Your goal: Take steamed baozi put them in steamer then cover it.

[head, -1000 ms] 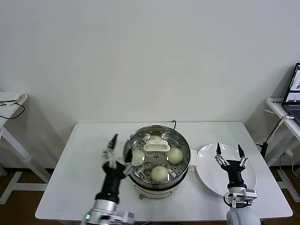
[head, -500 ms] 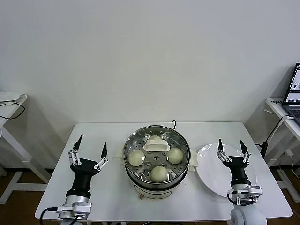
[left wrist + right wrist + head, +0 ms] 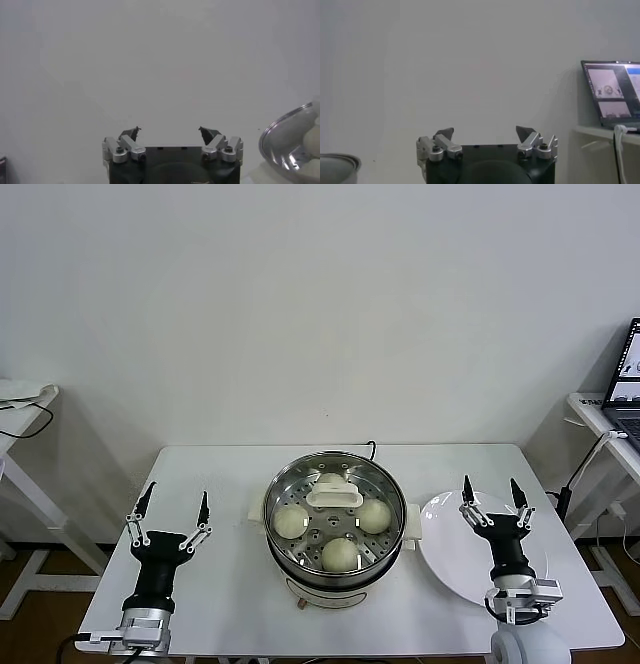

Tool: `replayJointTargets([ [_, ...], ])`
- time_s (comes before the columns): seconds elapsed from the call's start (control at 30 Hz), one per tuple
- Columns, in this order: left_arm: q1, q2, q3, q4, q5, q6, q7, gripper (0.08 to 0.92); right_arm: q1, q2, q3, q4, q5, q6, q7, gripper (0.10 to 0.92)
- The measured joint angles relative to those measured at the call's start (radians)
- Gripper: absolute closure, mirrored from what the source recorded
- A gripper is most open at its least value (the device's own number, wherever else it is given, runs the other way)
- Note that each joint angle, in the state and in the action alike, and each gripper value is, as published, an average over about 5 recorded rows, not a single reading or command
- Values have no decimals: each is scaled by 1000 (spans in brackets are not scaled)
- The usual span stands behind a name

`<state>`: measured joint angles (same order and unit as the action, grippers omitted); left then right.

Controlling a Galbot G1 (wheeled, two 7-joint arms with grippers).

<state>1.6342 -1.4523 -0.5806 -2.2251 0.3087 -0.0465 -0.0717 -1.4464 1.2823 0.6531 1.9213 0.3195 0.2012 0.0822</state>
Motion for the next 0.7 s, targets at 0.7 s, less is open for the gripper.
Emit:
replayJointTargets([
  [0.7, 3, -4, -30, 25, -73, -26, 10, 177, -19, -5, 7, 37, -9, -27, 1, 203],
])
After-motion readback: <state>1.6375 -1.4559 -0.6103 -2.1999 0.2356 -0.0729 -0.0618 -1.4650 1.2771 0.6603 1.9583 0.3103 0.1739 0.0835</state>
